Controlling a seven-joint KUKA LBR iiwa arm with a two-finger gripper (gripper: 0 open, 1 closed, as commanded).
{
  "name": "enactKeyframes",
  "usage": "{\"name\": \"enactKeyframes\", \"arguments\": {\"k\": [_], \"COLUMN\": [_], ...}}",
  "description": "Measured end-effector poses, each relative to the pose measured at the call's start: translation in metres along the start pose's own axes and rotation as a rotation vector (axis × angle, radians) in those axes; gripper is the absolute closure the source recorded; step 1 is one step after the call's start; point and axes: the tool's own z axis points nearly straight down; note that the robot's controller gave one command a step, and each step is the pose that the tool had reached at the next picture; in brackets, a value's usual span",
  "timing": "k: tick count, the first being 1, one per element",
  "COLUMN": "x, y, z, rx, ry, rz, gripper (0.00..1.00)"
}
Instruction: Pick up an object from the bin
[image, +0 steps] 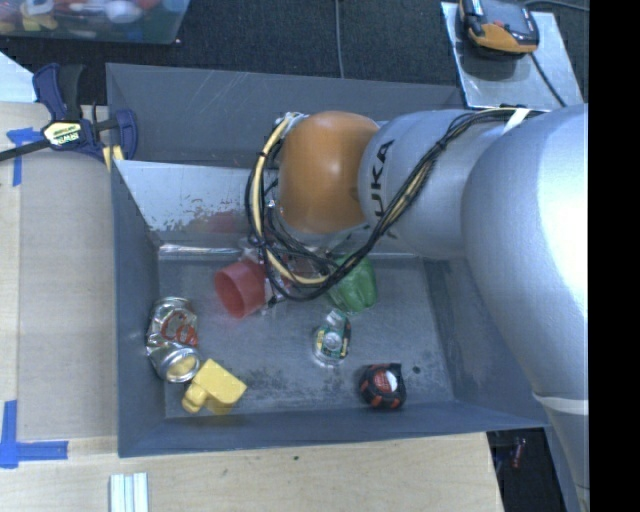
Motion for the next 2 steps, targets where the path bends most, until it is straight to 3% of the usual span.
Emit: {"name": "enactKeyframes", "arguments": {"k": [2], "x": [0.000], "y": [0.000], "z": [-0.038], "rx": [0.000], "ry": [-0.001], "rz": [0.003], "gripper": [1.00]}}
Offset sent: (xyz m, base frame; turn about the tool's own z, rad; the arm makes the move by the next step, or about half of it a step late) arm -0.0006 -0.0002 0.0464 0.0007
